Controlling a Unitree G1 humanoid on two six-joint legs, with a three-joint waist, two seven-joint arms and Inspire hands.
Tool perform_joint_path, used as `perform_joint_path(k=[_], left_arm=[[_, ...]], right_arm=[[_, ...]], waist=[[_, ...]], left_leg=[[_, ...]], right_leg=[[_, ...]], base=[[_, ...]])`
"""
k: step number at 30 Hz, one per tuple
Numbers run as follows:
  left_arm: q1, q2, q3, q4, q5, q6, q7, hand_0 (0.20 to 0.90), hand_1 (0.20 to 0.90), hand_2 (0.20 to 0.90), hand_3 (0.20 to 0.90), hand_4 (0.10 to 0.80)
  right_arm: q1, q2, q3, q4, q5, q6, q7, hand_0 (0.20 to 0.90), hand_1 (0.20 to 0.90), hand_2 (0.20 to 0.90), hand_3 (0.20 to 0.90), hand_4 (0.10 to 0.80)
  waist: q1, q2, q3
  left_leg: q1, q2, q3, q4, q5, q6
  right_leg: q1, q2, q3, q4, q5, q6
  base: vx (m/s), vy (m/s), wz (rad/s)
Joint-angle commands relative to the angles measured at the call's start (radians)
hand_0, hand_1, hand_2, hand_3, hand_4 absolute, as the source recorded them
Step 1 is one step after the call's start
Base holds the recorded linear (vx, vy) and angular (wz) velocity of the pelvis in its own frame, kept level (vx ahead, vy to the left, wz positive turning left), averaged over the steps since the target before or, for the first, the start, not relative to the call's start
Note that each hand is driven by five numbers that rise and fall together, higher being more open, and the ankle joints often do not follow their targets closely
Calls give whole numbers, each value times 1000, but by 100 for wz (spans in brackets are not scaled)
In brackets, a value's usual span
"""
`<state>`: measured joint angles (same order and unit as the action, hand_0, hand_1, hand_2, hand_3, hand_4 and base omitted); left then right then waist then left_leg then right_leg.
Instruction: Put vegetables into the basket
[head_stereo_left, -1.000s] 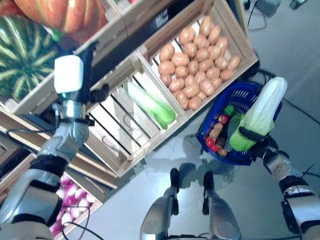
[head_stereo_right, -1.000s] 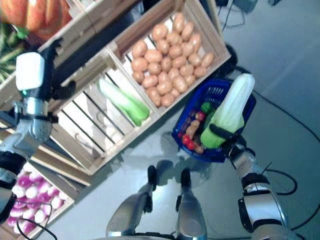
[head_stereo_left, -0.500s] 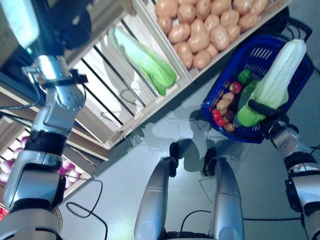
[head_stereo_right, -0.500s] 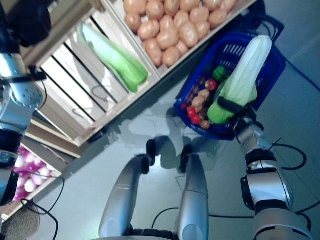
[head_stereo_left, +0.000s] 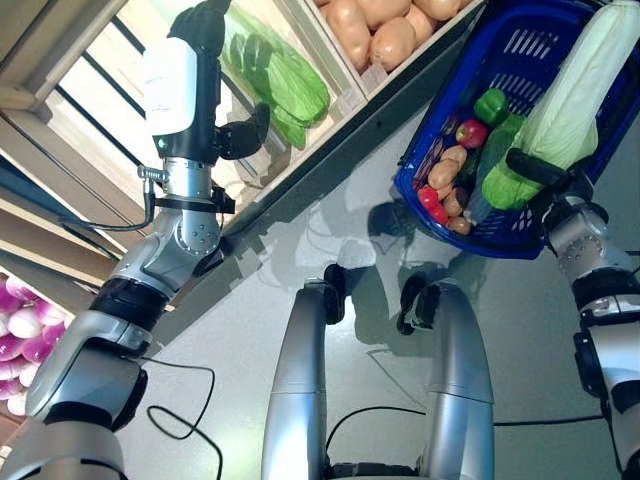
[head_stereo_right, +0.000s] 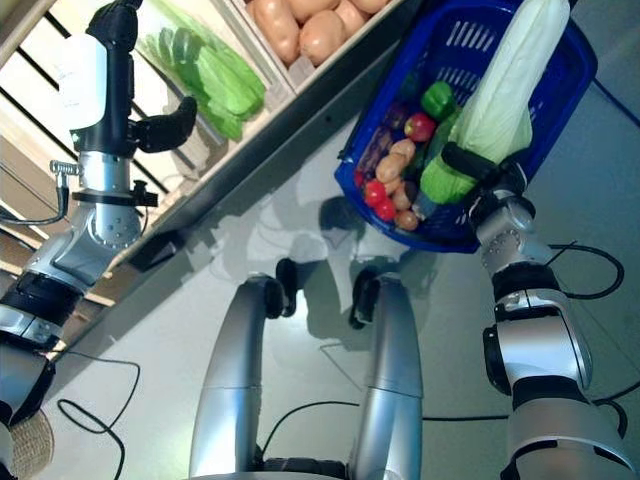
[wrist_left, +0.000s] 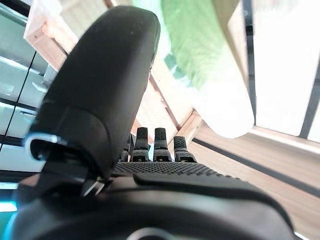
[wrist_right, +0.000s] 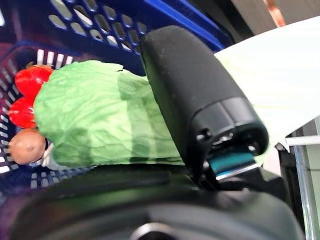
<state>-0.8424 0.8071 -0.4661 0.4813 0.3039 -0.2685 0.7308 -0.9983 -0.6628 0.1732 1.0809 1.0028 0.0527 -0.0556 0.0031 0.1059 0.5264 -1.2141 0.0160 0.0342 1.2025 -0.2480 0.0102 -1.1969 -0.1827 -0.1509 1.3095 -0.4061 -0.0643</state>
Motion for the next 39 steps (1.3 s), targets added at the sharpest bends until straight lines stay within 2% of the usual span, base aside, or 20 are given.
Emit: perform_joint_path(k=[1, 5, 11, 19, 21, 28, 35, 39], left_arm=[[-114, 107, 98, -43, 76, 57, 43, 900, 900, 900, 900, 800], [-164, 184, 16, 23, 79, 174, 21, 900, 900, 900, 900, 800], [-248, 262, -93, 121, 102, 260, 11, 900, 900, 900, 900, 800], [-304, 315, -143, 221, 96, 344, 23, 900, 900, 900, 900, 800], [-307, 326, -140, 243, 120, 344, 36, 900, 900, 900, 900, 800], [-353, 375, -207, 279, 187, 370, 30, 900, 900, 900, 900, 800], [-440, 407, -326, 322, 273, 372, -68, 900, 900, 900, 900, 800], [-513, 420, -413, 343, 289, 356, -133, 900, 900, 900, 900, 800]], right_arm=[[-45, -86, 18, -49, -35, -56, 55, 900, 900, 900, 900, 800], [-24, -97, 28, -83, -25, -76, 85, 900, 900, 900, 900, 800], [21, -114, 44, -132, -54, -76, 117, 900, 900, 900, 900, 800], [70, -144, 89, -202, -79, -72, 197, 900, 900, 900, 900, 800], [91, -149, 91, -224, -82, -77, 217, 900, 900, 900, 900, 800], [163, -180, 102, -308, -20, -87, 280, 900, 900, 900, 900, 800], [223, -209, 92, -353, 15, -94, 312, 900, 900, 900, 900, 800], [221, -244, 99, -339, 54, -99, 344, 900, 900, 900, 900, 800]], waist=[[5, -14, -6], [-1, -22, -6], [-16, -29, -6], [-36, -46, -6], [-42, -50, -6], [-64, -60, -12], [-89, -59, -29], [-98, -51, -18]], left_leg=[[92, -36, 60, -1, -119, 74], [93, -24, 59, 35, -128, 72], [145, 2, 71, 25, -120, 59], [256, 35, 98, -25, -115, 44], [286, 42, 107, -51, -111, 41], [359, 56, 131, -128, -98, 33], [354, 70, 150, -142, -102, 34], [319, 78, 156, -116, -118, 46]], right_leg=[[69, 33, 13, -25, 21, -32], [77, 31, 3, -5, 16, -29], [131, 30, -7, -35, 31, -25], [228, 37, 6, -99, 46, -26], [252, 38, 8, -123, 53, -24], [311, 44, 16, -195, 81, -12], [298, 44, 32, -213, 92, -1], [260, 44, 44, -196, 92, 3]], base=[[0, 0, 0], [8, 2, 0], [34, 37, 0], [47, 71, -6], [39, 76, -8], [22, 75, -8], [20, 91, -12], [-9, 79, -11]])
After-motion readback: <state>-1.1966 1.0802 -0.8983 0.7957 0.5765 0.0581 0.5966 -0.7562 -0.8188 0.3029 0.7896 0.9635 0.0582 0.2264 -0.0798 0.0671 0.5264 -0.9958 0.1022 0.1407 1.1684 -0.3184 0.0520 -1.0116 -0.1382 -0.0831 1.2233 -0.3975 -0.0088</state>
